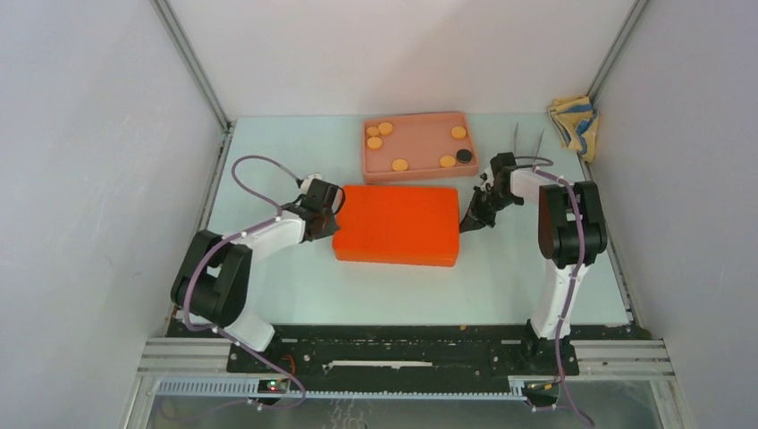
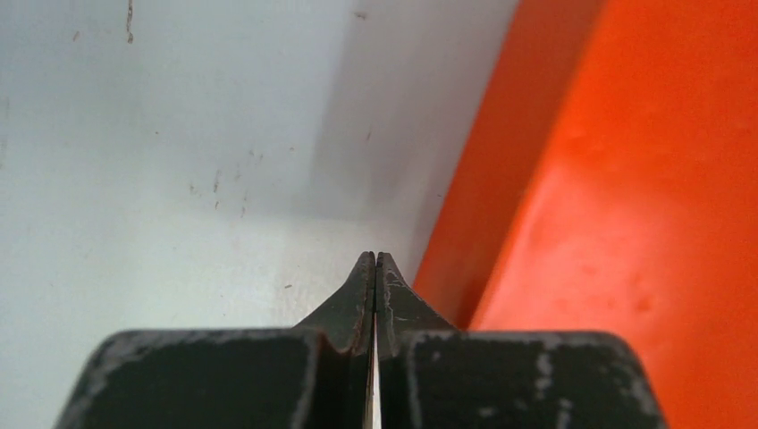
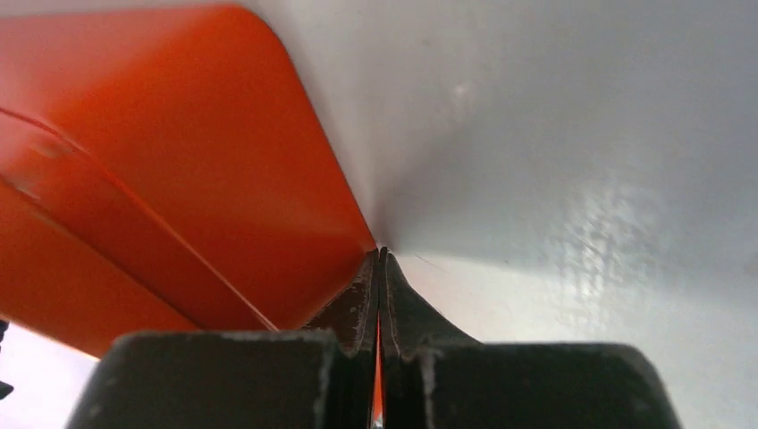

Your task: Pack the cookies

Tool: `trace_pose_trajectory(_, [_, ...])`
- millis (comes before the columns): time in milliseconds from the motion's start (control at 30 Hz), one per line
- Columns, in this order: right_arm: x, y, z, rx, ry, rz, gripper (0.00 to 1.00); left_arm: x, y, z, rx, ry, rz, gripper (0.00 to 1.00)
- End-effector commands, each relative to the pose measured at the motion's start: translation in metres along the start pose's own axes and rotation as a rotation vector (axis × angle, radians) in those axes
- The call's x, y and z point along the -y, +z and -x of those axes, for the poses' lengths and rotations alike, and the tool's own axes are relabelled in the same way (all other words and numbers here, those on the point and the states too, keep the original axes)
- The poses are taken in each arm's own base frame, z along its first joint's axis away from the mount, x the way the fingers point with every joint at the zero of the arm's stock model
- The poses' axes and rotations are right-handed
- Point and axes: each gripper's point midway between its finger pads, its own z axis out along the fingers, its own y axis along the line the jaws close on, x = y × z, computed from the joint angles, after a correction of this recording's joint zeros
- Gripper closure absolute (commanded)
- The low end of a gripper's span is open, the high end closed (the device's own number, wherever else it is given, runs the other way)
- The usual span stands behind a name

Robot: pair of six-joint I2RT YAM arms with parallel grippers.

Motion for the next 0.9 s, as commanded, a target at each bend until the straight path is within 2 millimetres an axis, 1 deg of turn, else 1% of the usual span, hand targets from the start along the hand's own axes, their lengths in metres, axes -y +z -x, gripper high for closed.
trace_pose_trajectory(0, [-0.077, 0.001, -0.022, -0.123, -0.124, 0.277, 1.00, 0.047, -0.027, 0.006, 0.034, -0.010, -0.177, 1.00])
trace_pose_trajectory(100, [-0.094, 0.000, -0.026, -0.147, -0.163, 0.306, 1.00, 0.049, -0.036, -0.011, 0.005, -0.016, -0.213, 1.00])
trace_pose_trajectory(167, [-0.097, 0.000, -0.024, -0.154, -0.165, 0.310, 1.00, 0.048, -0.041, -0.022, -0.011, -0.015, -0.228, 1.00])
trace_pose_trajectory(200, [-0.095, 0.000, -0.022, -0.147, -0.160, 0.298, 1.00, 0.048, -0.043, -0.027, -0.016, -0.014, -0.233, 1.00])
trace_pose_trajectory(267, [-0.083, 0.002, -0.015, -0.121, -0.133, 0.247, 1.00, 0.043, -0.044, -0.034, -0.024, -0.014, -0.220, 1.00])
trace_pose_trajectory(300, [-0.074, 0.002, -0.011, -0.099, -0.115, 0.215, 1.00, 0.034, -0.044, -0.034, -0.014, -0.013, -0.180, 1.00])
trace_pose_trajectory(333, [-0.068, 0.001, -0.006, -0.074, -0.099, 0.193, 1.00, 0.022, -0.044, -0.031, 0.005, -0.011, -0.119, 1.00])
trace_pose_trajectory(400, [-0.052, -0.004, 0.007, -0.008, -0.065, 0.137, 1.00, -0.005, -0.051, -0.016, 0.065, -0.007, 0.011, 1.00])
trace_pose_trajectory(467, [-0.037, -0.013, 0.021, 0.070, -0.045, 0.065, 1.00, -0.023, -0.067, 0.004, 0.141, -0.016, 0.085, 1.00])
trace_pose_trajectory(533, [-0.026, -0.025, 0.032, 0.138, -0.032, 0.009, 1.00, -0.031, -0.088, 0.026, 0.225, -0.035, 0.108, 1.00])
trace_pose_trajectory(567, [-0.024, -0.033, 0.037, 0.172, -0.030, -0.010, 1.00, -0.033, -0.098, 0.034, 0.261, -0.045, 0.104, 1.00])
trace_pose_trajectory(600, [-0.022, -0.039, 0.040, 0.200, -0.028, -0.024, 1.00, -0.032, -0.107, 0.042, 0.292, -0.053, 0.085, 1.00])
trace_pose_trajectory(633, [-0.020, -0.046, 0.044, 0.230, -0.027, -0.044, 1.00, -0.027, -0.114, 0.049, 0.317, -0.054, 0.047, 1.00])
trace_pose_trajectory(700, [-0.020, -0.058, 0.049, 0.289, -0.037, -0.076, 1.00, -0.006, -0.120, 0.054, 0.338, -0.042, -0.077, 1.00])
trace_pose_trajectory(767, [-0.028, -0.072, 0.052, 0.350, -0.071, -0.092, 1.00, 0.019, -0.119, 0.051, 0.326, -0.042, -0.212, 1.00])
trace_pose_trajectory(800, [-0.033, -0.078, 0.051, 0.379, -0.097, -0.101, 1.00, 0.034, -0.116, 0.043, 0.294, -0.032, -0.283, 1.00])
trace_pose_trajectory(833, [-0.038, -0.084, 0.051, 0.408, -0.124, -0.111, 1.00, 0.043, -0.113, 0.042, 0.286, -0.033, -0.320, 1.00])
trace_pose_trajectory(867, [-0.044, -0.091, 0.050, 0.438, -0.151, -0.131, 1.00, 0.054, -0.105, 0.034, 0.256, -0.031, -0.356, 1.00])
